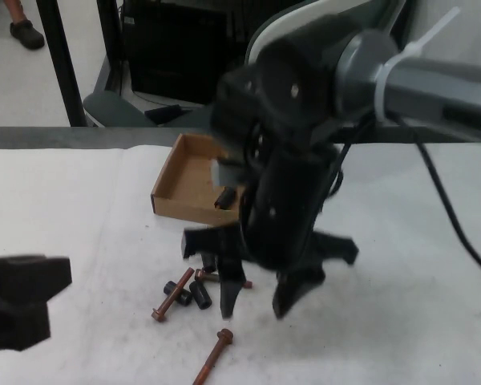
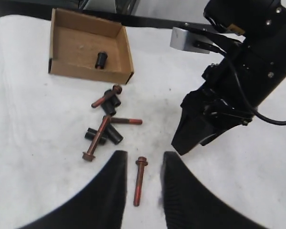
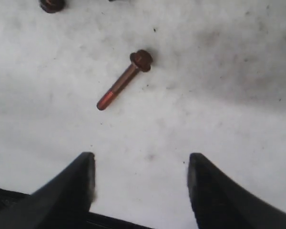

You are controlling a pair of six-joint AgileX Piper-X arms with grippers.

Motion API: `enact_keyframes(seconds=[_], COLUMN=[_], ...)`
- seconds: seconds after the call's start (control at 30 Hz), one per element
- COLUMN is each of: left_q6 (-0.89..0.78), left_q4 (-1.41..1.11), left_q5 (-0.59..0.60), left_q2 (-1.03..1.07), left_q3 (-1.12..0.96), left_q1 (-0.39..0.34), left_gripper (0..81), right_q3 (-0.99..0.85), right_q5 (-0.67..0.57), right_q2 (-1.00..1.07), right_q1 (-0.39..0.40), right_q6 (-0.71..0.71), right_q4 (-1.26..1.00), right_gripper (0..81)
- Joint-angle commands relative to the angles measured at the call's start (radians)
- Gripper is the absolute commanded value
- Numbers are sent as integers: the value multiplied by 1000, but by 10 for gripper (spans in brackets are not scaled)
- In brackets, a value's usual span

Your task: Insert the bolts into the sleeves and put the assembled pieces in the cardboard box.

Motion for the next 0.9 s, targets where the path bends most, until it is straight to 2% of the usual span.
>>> enact_keyframes(seconds=[0.0, 0.3, 0.5, 0.87], left_q6=[15, 78, 78, 109], left_q4=[84, 197, 197, 195], left_q5=[-8, 15, 15, -12], left_q2=[56, 194, 206, 206], left_q3=[-5, -41, -57, -61], left_q1=[1, -1, -1, 2], left_gripper=[234, 234, 234, 234], right_q3=[45, 163, 163, 163], right_q5=[-11, -30, 58, 168], right_q2=[-13, -13, -13, 17], right_q1=[17, 49, 49, 95], right_q6=[60, 358, 552, 609], right_q4=[-34, -345, -447, -453], right_gripper=[552, 552, 552, 552])
